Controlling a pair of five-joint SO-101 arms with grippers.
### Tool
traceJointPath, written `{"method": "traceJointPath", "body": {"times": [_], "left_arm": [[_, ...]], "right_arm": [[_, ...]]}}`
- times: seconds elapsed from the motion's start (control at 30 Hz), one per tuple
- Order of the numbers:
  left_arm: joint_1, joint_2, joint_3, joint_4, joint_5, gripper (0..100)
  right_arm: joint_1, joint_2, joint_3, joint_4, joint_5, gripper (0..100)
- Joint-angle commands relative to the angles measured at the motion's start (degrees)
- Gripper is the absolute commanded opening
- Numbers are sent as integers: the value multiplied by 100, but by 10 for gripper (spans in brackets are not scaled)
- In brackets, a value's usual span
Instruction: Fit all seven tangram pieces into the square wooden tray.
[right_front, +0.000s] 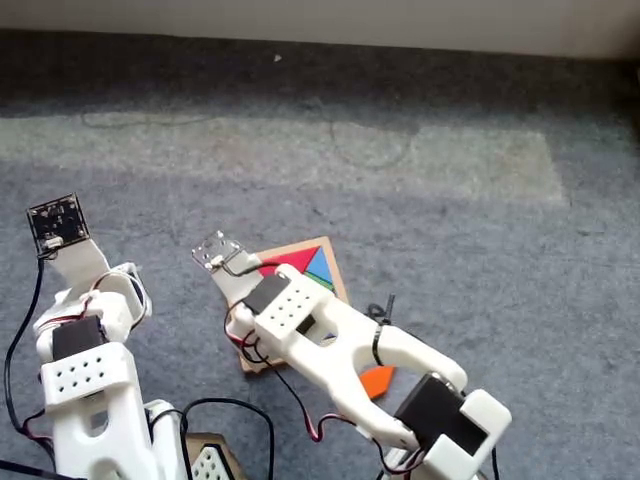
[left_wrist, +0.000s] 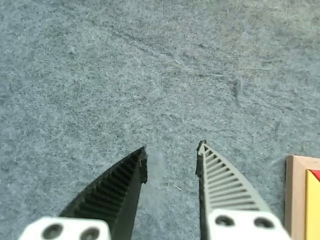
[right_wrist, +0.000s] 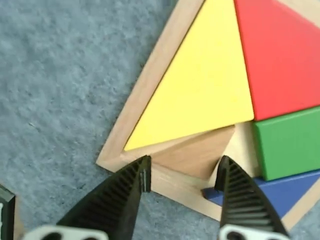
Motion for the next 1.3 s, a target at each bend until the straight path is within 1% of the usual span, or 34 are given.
{"method": "traceJointPath", "body": {"times": [0.0,0.1,0.23,0.5,0.67,0.9,1.27], "left_arm": [[-57,-84,-22,-105,62,172],[-57,-84,-22,-105,62,172],[-57,-84,-22,-105,62,172],[-48,-84,-22,-105,62,172],[-40,-84,-22,-105,62,172],[-40,-84,-22,-105,62,172],[-48,-84,-13,-97,44,172]], "right_arm": [[13,-48,57,-198,-26,217],[233,-48,119,-251,0,217],[479,-101,136,-215,246,217],[435,-101,127,119,237,220],[435,-66,127,57,237,221],[453,-57,171,-620,273,221],[488,-48,189,-532,281,217]]}}
